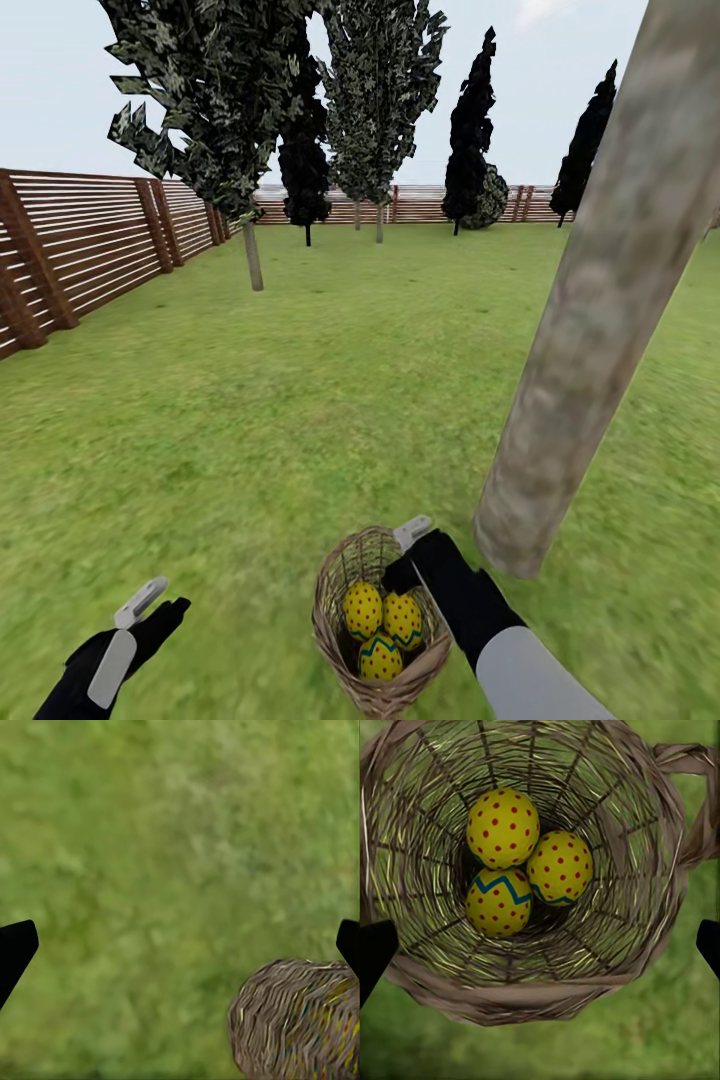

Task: Take the three Easter eggs out of the wicker basket on the lawn in the garden, then place them on the lawn next to a single tree (choose any tree) so that all three eggs are next to the same tree and none are left in the basket.

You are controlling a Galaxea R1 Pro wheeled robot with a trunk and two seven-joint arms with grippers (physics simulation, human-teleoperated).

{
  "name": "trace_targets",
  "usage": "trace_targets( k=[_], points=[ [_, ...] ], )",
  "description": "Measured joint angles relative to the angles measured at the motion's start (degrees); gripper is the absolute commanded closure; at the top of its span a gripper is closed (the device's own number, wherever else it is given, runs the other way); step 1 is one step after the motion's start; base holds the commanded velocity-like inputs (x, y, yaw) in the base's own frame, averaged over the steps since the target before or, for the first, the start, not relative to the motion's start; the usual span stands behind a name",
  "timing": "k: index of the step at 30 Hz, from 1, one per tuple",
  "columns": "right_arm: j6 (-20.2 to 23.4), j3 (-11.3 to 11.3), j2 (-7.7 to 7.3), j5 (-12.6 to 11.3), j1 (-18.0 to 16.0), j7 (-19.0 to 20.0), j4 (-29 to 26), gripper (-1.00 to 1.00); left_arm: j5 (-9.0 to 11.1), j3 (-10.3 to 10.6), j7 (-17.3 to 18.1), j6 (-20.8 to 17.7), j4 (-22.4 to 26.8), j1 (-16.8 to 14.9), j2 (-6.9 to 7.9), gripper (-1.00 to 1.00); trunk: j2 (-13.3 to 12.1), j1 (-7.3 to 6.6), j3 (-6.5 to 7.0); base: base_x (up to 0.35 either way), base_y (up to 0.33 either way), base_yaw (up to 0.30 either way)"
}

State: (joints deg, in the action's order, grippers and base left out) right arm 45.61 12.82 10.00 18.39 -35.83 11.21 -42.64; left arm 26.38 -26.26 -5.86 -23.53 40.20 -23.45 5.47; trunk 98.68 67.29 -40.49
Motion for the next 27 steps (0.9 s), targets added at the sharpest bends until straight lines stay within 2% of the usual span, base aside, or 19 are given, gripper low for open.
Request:
trace_targets(
  k=[5, 9, 10, 23, 27],
  points=[
    [-0.23, 0.88, 0.0, -0.7, 0.01, -0.92, 0.08, -1.0, 0.01, 0.0, 0.0, -0.03, 0.03, 0.0, -0.11, -1.0, 2.01, 1.1, -0.9, 0.0, 0.0, 0.0],
    [-0.24, 5.47, 0.0, -0.93, 0.01, -1.01, -0.11, -1.0, 0.05, 0.0, 0.0, -0.03, -0.03, 0.0, -0.16, -1.0, 3.61, 1.98, -1.62, 0.0, 0.0, 0.0],
    [-0.24, 6.05, 0.0, -0.95, 0.01, -1.01, -0.22, -1.0, 0.06, 0.0, 0.0, -0.05, -0.04, 0.0, -0.13, -1.0, 4.01, 2.2, -1.8, 0.0, 0.0, 0.0],
    [-0.29, 6.65, 0.0, -1.07, 0.01, -0.84, -1.71, -1.0, 0.07, 0.0, 0.0, -0.01, -0.05, 0.0, -0.1, -1.0, 9.23, 5.05, -4.13, 0.0, 0.0, 0.0],
    [-0.27, 6.65, -0.03, -1.06, 0.0, -0.84, -1.94, -1.0, 0.08, 0.0, 0.0, -0.01, -0.05, 0.0, -0.09, -1.0, 10.83, 5.93, -4.86, 0.0, 0.0, 0.12]
  ],
)
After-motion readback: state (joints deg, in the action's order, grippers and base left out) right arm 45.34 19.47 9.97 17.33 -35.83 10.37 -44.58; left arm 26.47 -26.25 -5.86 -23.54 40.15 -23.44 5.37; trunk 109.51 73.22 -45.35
